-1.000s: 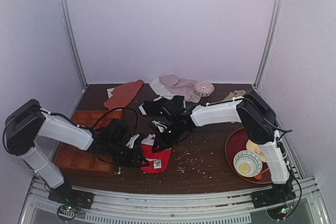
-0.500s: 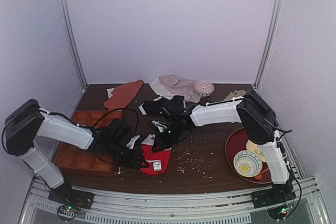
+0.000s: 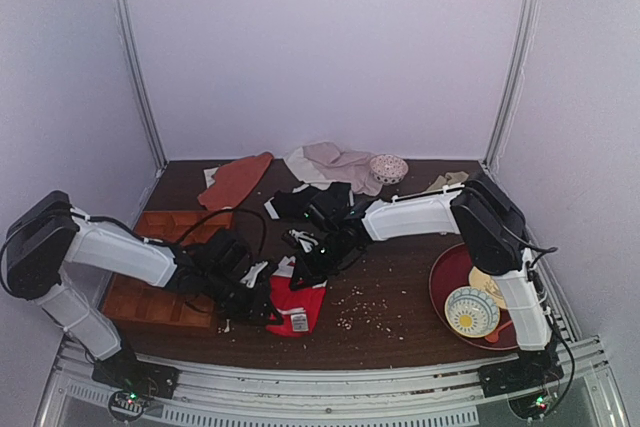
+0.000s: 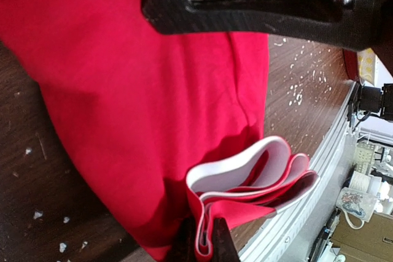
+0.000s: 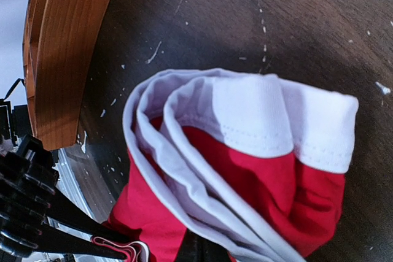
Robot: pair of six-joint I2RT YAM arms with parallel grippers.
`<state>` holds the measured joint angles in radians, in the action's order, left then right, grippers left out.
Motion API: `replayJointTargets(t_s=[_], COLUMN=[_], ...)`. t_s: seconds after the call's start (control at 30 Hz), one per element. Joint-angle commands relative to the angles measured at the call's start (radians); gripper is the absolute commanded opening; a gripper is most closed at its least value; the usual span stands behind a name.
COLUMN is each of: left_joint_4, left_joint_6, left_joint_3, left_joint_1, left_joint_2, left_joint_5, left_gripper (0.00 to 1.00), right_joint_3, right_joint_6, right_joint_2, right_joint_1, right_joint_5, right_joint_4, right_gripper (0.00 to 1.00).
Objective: Roll the underwear
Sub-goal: Roll the underwear at the center of the board.
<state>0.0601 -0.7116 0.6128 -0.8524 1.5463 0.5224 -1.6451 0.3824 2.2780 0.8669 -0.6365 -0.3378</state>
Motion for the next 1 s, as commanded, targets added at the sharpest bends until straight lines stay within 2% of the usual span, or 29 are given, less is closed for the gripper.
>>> replayJointTargets(t_s=[0.0,0.4,0.97], left_joint_4=[0.128,0.177,0.178], left_joint_6=[-0.019,-0.051,-0.048], left_joint_3=[-0.037,-0.048,-0.019], left_joint_1=[-0.04,-0.04,-0.039], left_joint_2=[0.005,0.054,0.133], left_joint_5=[0.053,0.015,0.009], left_gripper=[0.0,0.0,0.0], right_joint_3=[0.034,0.069,0.327], right_joint_6=[0.004,0.016,0.005], right_joint_2=[0.082,0.054,-0.327], right_joint_1=[-0.014,-0.012,0.042], right_joint_5=[0.157,0.161,0.338], right_joint_4=[-0.115,-0.073,0.089], right_gripper=[0.0,0.0,0.1])
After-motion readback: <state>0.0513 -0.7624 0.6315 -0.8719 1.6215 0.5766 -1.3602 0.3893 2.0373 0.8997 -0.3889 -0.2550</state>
